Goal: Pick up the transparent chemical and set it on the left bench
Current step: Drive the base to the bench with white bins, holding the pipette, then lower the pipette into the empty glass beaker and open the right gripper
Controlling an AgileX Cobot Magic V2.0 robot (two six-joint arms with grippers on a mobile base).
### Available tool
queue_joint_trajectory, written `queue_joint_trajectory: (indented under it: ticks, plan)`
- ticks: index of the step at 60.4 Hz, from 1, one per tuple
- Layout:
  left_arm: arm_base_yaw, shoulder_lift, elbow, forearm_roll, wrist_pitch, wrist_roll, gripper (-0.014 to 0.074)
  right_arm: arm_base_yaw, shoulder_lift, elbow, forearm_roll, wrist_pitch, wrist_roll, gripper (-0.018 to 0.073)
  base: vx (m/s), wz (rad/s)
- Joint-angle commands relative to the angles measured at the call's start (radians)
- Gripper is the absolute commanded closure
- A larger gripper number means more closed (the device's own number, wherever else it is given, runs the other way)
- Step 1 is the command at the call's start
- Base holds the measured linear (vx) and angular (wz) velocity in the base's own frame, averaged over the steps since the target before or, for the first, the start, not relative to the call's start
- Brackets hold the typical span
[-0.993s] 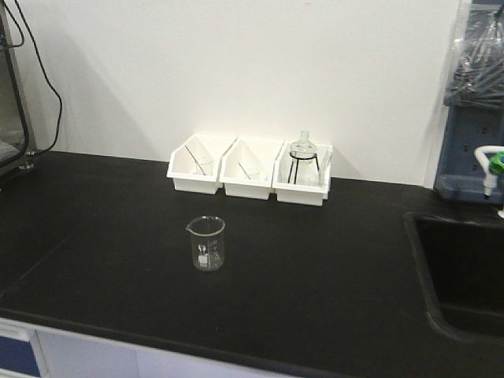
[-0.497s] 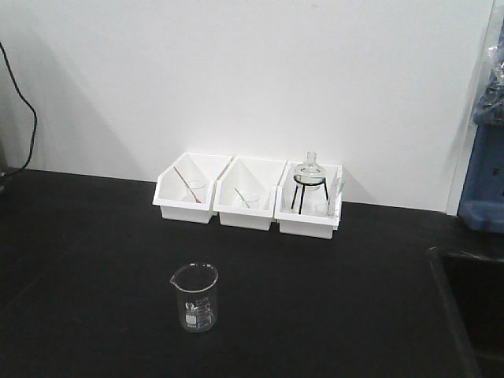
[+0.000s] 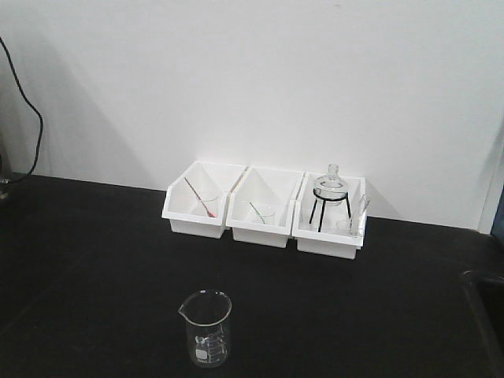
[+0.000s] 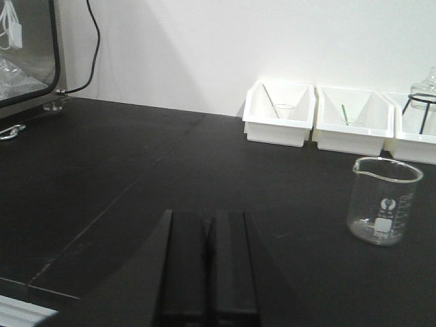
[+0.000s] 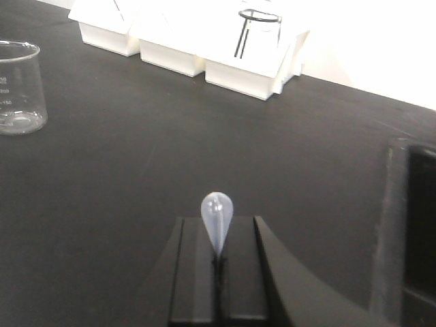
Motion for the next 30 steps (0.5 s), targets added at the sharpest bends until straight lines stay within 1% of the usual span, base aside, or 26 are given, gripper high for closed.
queue_joint_trajectory:
  ticks: [1,17,20,26,30]
  plan:
    - [-0.002,-0.019,0.016,-0.001,-0.078,-0.008,0.06,-0.004,0.003,-0.017,0.006,-0.064,0.001,0.0564,0.09,0.11]
    - [-0.002,-0.019,0.016,-0.001,-0.078,-0.008,0.06,-0.004,0.003,-0.017,0.009,-0.087,-0.007,0.0564,0.06,0.08]
    - [-0.002,-0.019,0.016,-0.001,-0.078,-0.008,0.06,-0.004,0.003,-0.018,0.021,-0.124,0.0,0.0564,0.04,0.03]
    - [-0.002,-0.019,0.016,-0.001,-0.078,-0.008,0.06,-0.004,0.009,-0.044,0.031,-0.275,0.01,0.0562,0.03,0.03]
    - [-0.002,-0.019,0.016,-0.001,-0.078,-0.008,0.06,-0.004,0.04,-0.11,-0.001,-0.324,0.015,0.0562,0.02,0.01]
